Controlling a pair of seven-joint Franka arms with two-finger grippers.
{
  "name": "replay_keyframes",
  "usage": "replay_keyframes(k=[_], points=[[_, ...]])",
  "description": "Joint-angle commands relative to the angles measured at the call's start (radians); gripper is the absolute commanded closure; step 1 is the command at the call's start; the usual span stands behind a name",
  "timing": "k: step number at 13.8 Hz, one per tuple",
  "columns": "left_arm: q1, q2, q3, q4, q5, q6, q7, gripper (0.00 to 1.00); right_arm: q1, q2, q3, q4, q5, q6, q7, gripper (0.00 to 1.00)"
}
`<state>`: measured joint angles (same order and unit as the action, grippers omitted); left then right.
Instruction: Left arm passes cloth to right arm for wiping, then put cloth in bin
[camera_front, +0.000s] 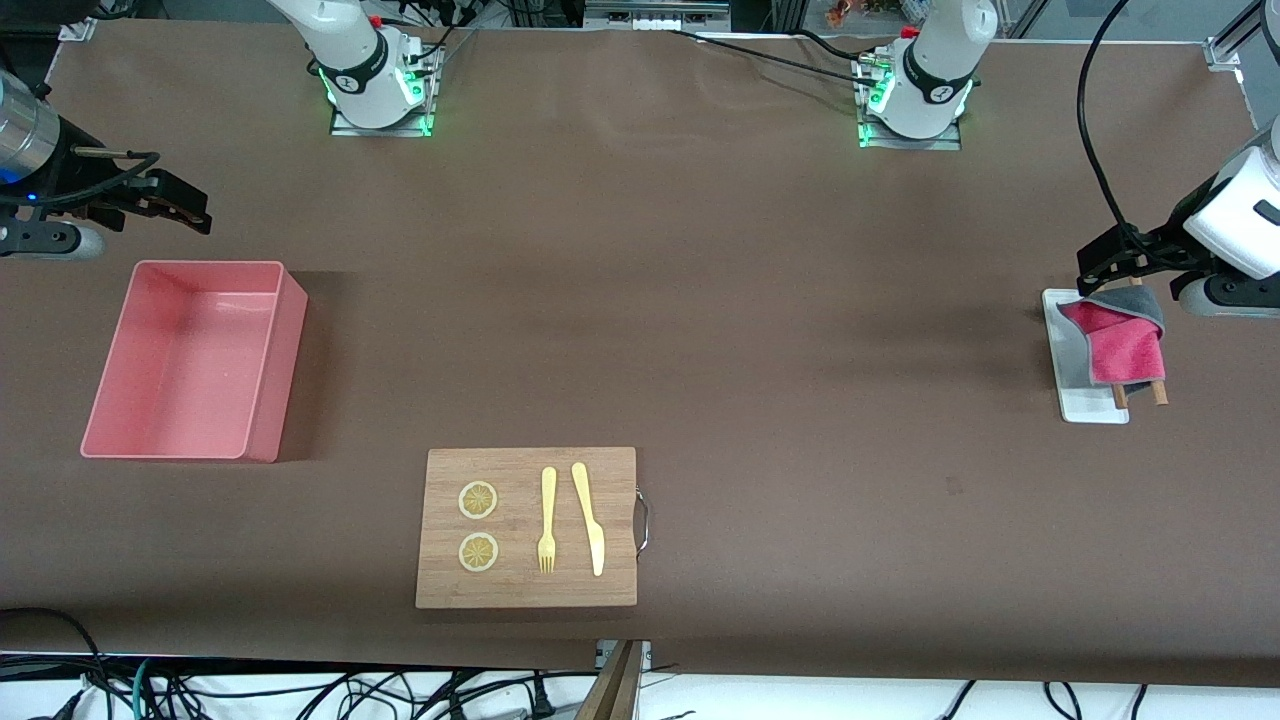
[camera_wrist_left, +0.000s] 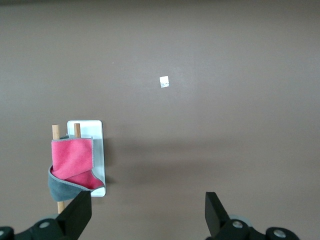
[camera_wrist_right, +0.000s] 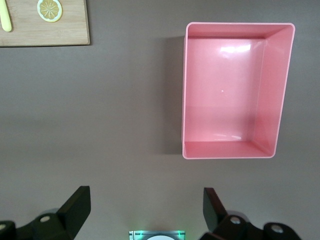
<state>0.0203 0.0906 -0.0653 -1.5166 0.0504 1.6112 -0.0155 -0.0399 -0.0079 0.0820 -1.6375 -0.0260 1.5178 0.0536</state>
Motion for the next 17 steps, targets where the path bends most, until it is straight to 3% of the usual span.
replay_keyframes(k=[1, 17], points=[[0.003, 0.012, 0.001, 0.027, -0.021, -0.01, 0.0, 0.0, -0.009, 0.017, 0.007, 0.033, -0.011, -0.022, -0.02, 0.01], [0.001, 0.012, 0.001, 0.027, -0.021, -0.01, 0.0, 0.0, -0.005, 0.042, 0.008, 0.073, -0.012, -0.021, -0.018, 0.01]])
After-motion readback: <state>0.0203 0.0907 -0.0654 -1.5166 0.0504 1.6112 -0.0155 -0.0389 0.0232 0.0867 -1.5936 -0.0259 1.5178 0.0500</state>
